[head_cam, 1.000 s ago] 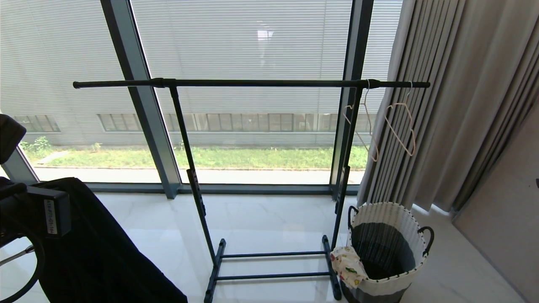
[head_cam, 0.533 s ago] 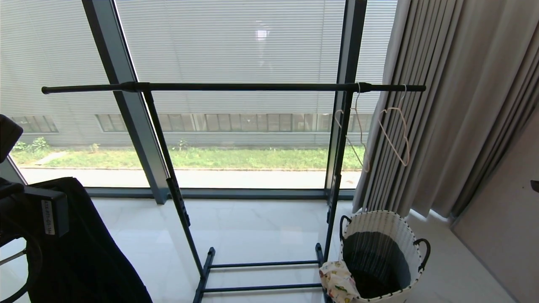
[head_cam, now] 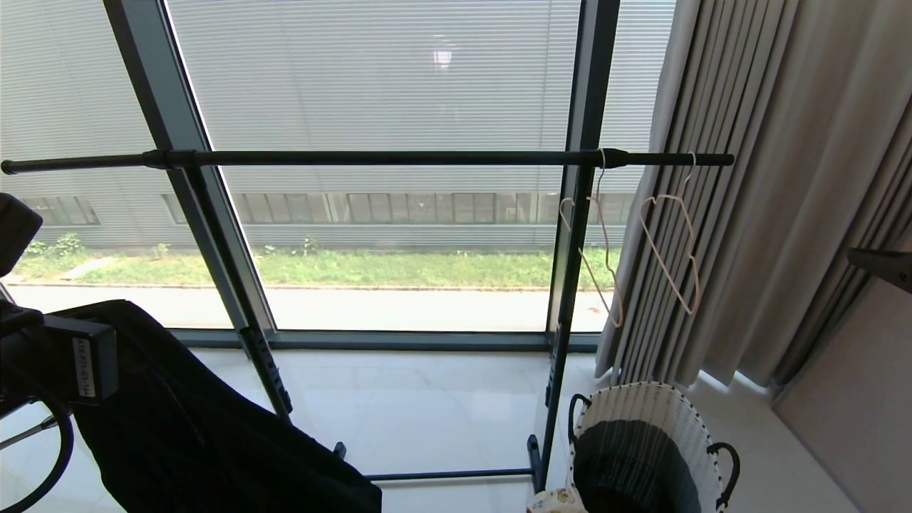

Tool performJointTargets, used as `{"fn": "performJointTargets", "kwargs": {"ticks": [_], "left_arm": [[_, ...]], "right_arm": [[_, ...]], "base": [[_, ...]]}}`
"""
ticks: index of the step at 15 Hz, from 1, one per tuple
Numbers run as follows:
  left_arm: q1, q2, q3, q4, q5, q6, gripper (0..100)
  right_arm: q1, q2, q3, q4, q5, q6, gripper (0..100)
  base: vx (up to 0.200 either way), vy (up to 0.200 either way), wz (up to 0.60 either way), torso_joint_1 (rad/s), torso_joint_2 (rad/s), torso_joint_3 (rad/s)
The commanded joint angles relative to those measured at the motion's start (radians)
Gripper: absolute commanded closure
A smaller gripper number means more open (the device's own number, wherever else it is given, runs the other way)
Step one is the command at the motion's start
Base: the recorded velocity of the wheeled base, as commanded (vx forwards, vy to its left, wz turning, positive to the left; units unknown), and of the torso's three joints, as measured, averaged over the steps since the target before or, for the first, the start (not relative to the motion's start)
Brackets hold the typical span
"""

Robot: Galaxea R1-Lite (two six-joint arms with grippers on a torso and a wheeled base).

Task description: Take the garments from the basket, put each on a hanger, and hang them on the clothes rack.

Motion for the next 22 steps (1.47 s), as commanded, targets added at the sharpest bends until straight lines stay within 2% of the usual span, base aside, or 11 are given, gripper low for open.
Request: {"fn": "performJointTargets", "kwargs": {"ticks": [1, 5, 7, 10, 12, 15, 22], "left_arm": [[0.0, 0.003, 0.0, 0.0, 0.001, 0.001, 100], [0.0, 0.003, -0.003, 0.0, -0.001, 0.001, 100], [0.0, 0.008, -0.002, 0.0, -0.001, 0.001, 100], [0.0, 0.008, 0.001, 0.0, 0.001, 0.0, 100], [0.0, 0.008, -0.002, 0.0, 0.001, 0.0, 100], [0.0, 0.008, 0.0, 0.0, 0.001, 0.001, 100], [0.0, -0.001, 0.001, 0.0, 0.002, 0.001, 100]], "right_arm": [[0.001, 0.078, -0.002, -0.025, 0.001, 0.003, 0], [-0.002, 0.167, -0.036, -0.045, -0.001, 0.141, 0], [-0.029, 0.229, -0.047, -0.045, 0.001, 0.208, 0], [-0.085, 0.337, -0.047, -0.059, 0.004, 0.264, 0], [-0.086, 0.423, -0.047, -0.134, 0.004, 0.304, 0], [-0.086, 0.564, -0.05, -0.284, 0.028, 0.314, 0], [-0.043, 0.703, -0.148, -0.3, 0.028, 0.357, 0]], "base": [[0.2, 0.0, 0.0, 0.002, -0.01, 0.007], [0.2, 0.0, 0.0, 0.0, 0.0, 0.006], [0.2, 0.0, 0.0, 0.002, 0.0, 0.0], [0.0, 0.0, 0.0, 0.0, 0.0, 0.0], [0.0, 0.0, 0.0, 0.0, 0.0, 0.0], [0.0, 0.0, 0.0, 0.0, 0.0, 0.0], [0.0, 0.0, 0.0, 0.0, 0.0, 0.0]]}}
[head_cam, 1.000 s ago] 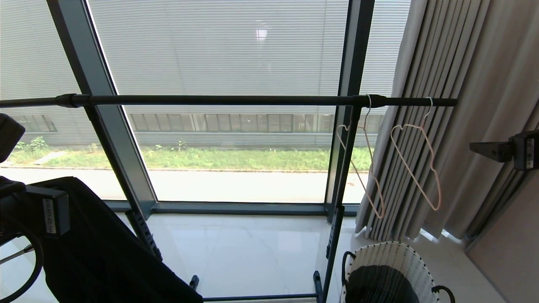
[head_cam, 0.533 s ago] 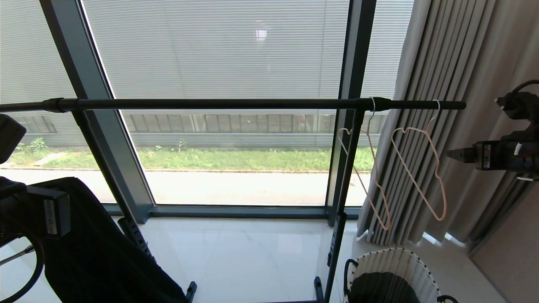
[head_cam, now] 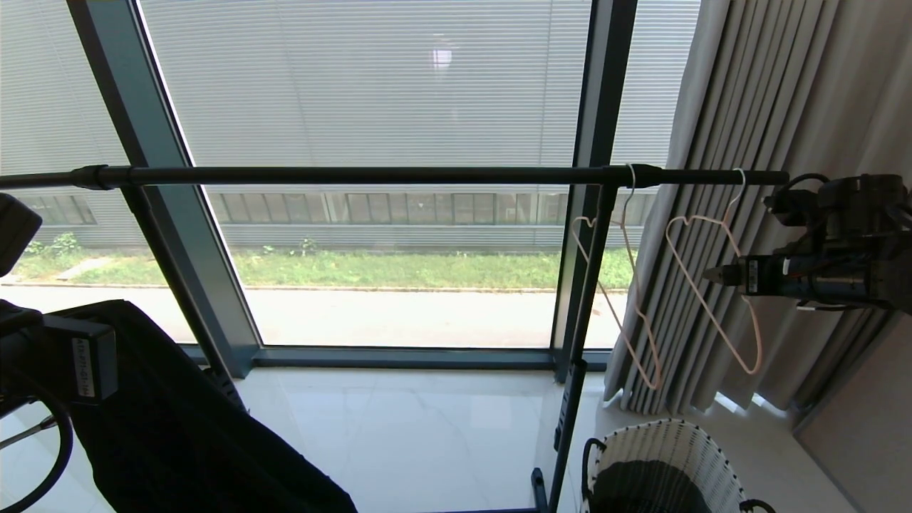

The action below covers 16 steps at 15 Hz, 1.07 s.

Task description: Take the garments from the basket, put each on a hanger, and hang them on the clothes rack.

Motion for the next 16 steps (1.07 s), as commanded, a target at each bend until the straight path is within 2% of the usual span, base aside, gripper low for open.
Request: {"fn": "performJointTargets", "kwargs": {"ticks": [1, 9, 10, 16], "left_arm": [[0.0, -0.001, 0.001, 0.0, 0.001, 0.0, 100], [0.0, -0.003, 0.003, 0.0, 0.001, 0.0, 100], [0.003, -0.003, 0.003, 0.0, 0.001, 0.0, 100], [0.026, -0.017, 0.001, 0.0, 0.001, 0.0, 100]], "right_arm": [[0.016, 0.048, -0.03, 0.0, -0.003, 0.002, 0], [0.032, 0.054, -0.021, 0.004, -0.006, 0.003, 0], [0.039, 0.054, -0.021, 0.004, -0.006, 0.003, 100], [0.05, 0.063, -0.024, 0.006, -0.009, 0.003, 100]], "base": [[0.0, 0.0, 0.0, 0.0, 0.0, 0.0], [0.0, 0.0, 0.0, 0.0, 0.0, 0.0], [0.0, 0.0, 0.0, 0.0, 0.0, 0.0], [0.0, 0.0, 0.0, 0.0, 0.0, 0.0]]}}
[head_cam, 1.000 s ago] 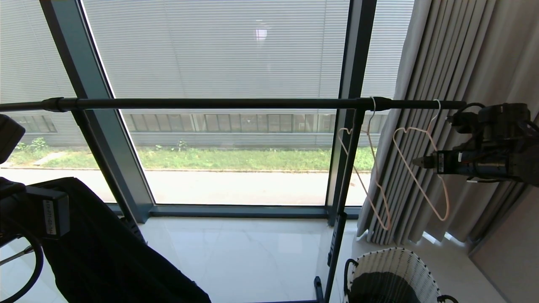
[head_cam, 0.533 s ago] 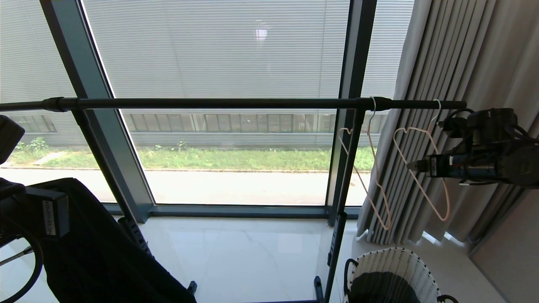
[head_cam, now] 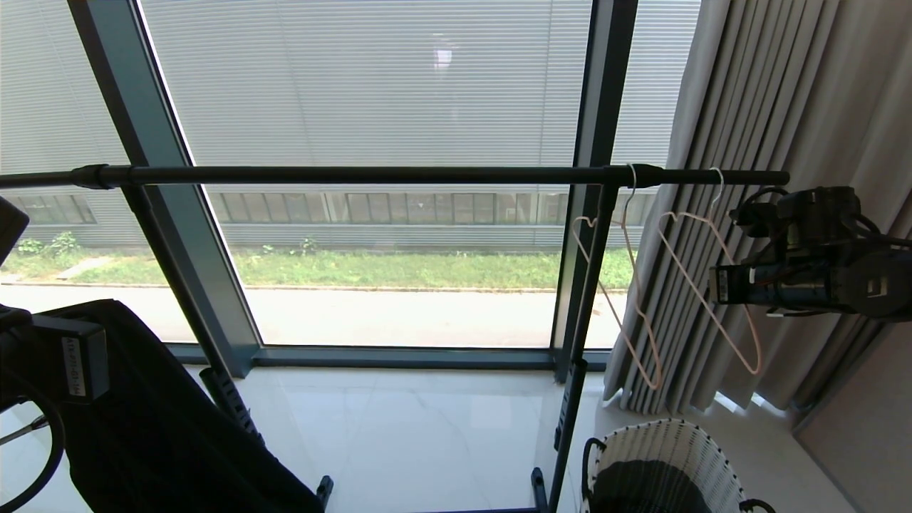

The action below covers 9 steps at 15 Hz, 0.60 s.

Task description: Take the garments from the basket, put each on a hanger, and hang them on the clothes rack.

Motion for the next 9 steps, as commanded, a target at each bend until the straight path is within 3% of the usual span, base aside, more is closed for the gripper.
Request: {"fn": "performJointTargets", "kwargs": {"ticks": [1, 7, 9], "left_arm": [[0.006, -0.007, 0.001, 0.0, 0.0, 0.0, 100], [0.01, -0.01, 0.0, 0.0, 0.0, -0.001, 100], [0.01, -0.015, 0.0, 0.0, 0.0, -0.001, 100]], "right_arm": [[0.001, -0.002, -0.003, -0.001, 0.0, 0.001, 100], [0.002, -0.05, 0.001, -0.01, -0.043, 0.041, 100], [0.002, -0.085, 0.011, -0.067, -0.045, 0.04, 100]], "base": [[0.0, 0.0, 0.0, 0.0, 0.0, 0.0], [0.0, 0.0, 0.0, 0.0, 0.0, 0.0], [0.0, 0.0, 0.0, 0.0, 0.0, 0.0]]}}
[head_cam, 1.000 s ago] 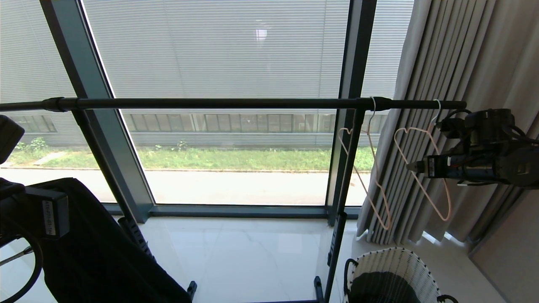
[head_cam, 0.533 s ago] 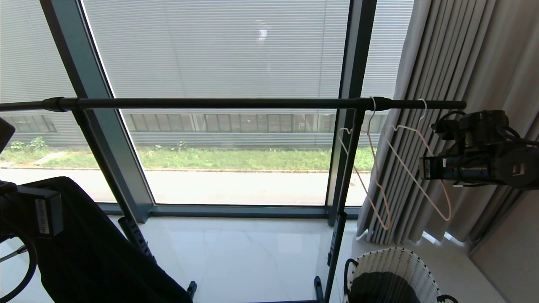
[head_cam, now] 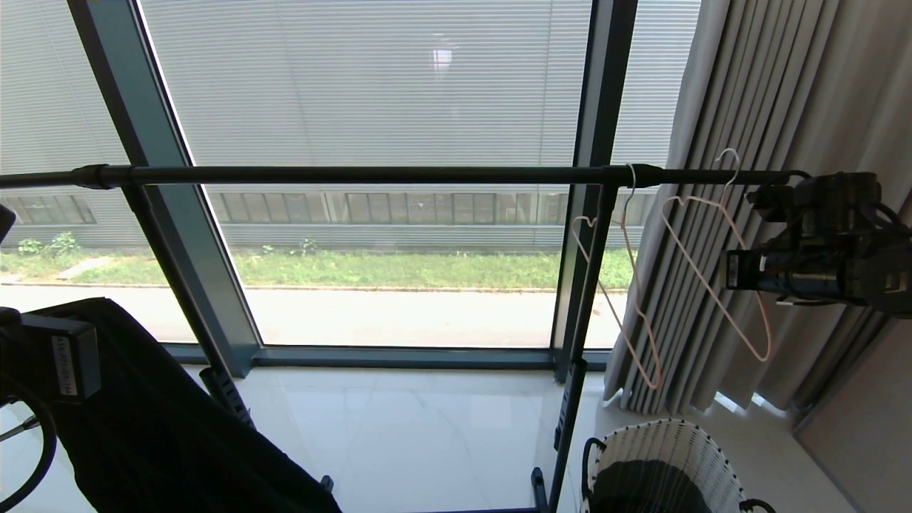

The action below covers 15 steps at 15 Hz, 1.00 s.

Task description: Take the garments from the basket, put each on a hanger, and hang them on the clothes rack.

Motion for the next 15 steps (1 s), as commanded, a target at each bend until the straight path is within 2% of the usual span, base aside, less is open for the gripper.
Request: {"fn": "performJointTargets", "kwargs": {"ticks": [1, 5, 7, 10, 15], "left_arm": [[0.0, -0.006, 0.002, 0.0, 0.001, 0.0, 100], [0.026, -0.006, 0.008, 0.0, 0.001, 0.001, 100], [0.069, -0.007, 0.006, -0.002, 0.001, 0.015, 100], [0.103, -0.01, 0.014, -0.036, 0.001, 0.028, 100], [0.106, -0.01, 0.016, -0.043, -0.001, 0.04, 100]], "right_arm": [[0.001, -0.06, 0.031, -0.044, 0.0, -0.002, 100], [0.001, -0.178, 0.158, -0.083, 0.0, -0.007, 100], [0.008, -0.264, 0.243, -0.087, 0.0, -0.011, 100], [0.031, -0.362, 0.341, -0.085, 0.0, -0.016, 100], [0.068, -0.566, 0.566, -0.079, 0.006, -0.116, 100]], "base": [[0.0, 0.0, 0.0, 0.0, 0.0, 0.0], [0.0, 0.0, 0.0, 0.0, 0.0, 0.0], [0.0, 0.0, 0.0, 0.0, 0.0, 0.0], [-0.2, 0.0, 0.0, 0.005, 0.0, 0.001], [-0.2, 0.0, 0.0, -0.002, 0.0, 0.002]]}}
